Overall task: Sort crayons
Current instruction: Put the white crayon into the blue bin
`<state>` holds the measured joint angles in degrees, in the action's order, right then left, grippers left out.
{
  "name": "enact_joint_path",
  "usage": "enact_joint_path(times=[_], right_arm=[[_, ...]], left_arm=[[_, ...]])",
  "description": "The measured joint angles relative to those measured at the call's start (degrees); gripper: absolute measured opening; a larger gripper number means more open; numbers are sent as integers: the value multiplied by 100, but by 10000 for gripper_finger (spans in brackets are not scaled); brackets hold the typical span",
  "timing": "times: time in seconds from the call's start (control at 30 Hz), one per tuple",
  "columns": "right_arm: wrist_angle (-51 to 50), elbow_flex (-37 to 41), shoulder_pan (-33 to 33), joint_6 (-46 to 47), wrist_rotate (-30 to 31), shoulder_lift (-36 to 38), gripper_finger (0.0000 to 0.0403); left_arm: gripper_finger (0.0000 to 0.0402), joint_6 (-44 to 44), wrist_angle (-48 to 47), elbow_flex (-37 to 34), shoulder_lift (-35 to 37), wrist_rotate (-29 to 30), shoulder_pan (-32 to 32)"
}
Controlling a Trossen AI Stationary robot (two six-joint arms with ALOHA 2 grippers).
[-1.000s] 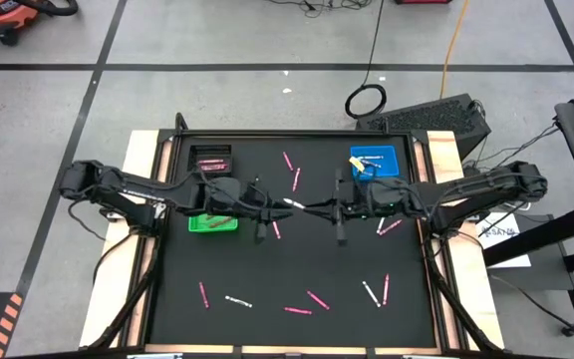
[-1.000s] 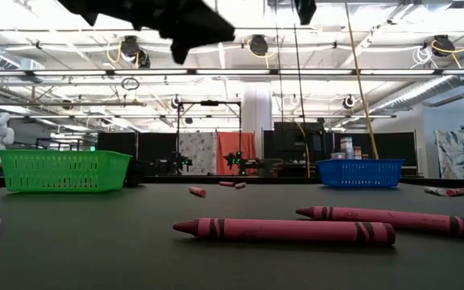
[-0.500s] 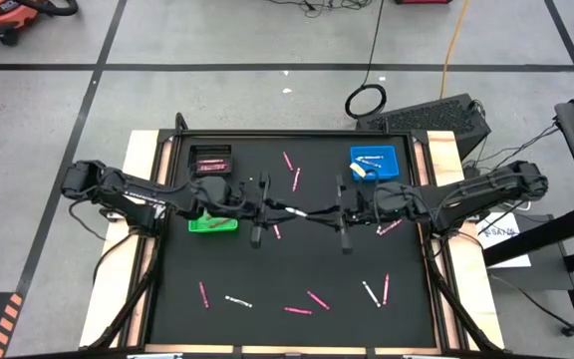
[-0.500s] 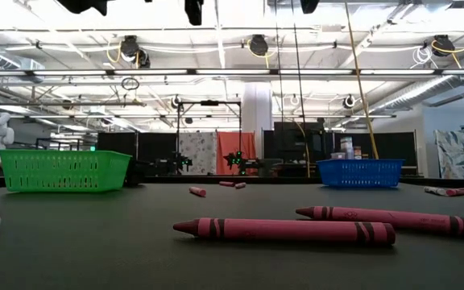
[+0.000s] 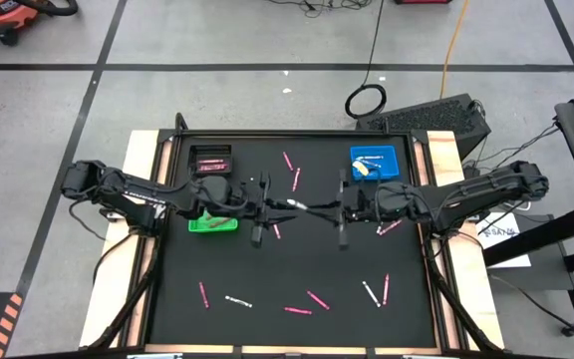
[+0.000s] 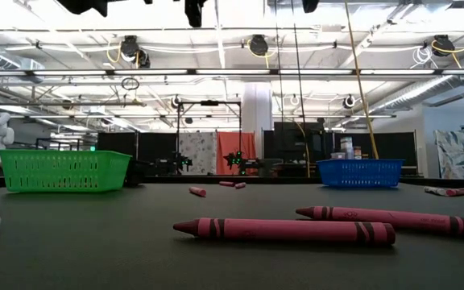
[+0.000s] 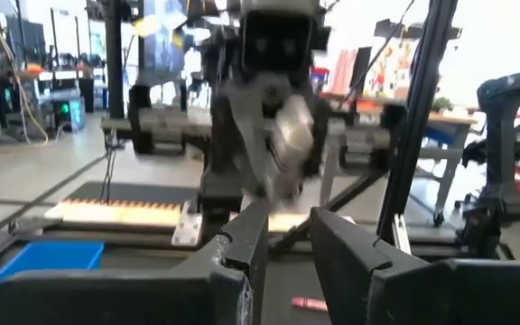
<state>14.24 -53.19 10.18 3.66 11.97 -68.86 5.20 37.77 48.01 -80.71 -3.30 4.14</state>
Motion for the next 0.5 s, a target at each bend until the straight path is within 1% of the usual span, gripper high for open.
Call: enact_joint_path(times=[0.13, 0.23, 0.4, 0.5], right_arm=[[-184, -2, -127, -201, 489, 152, 0], [-600, -1, -325, -201, 748, 262, 0], [-1651, 0, -817, 42, 1362, 483, 0], [-2371, -1, -1198, 265, 1604, 563, 0]], left_arm=[[93, 2, -285, 0, 0, 25, 0], [93, 3, -505, 0, 0, 32, 0], [93, -6, -820, 2, 2, 36, 0], [93, -130, -1032, 2, 2, 42, -10]])
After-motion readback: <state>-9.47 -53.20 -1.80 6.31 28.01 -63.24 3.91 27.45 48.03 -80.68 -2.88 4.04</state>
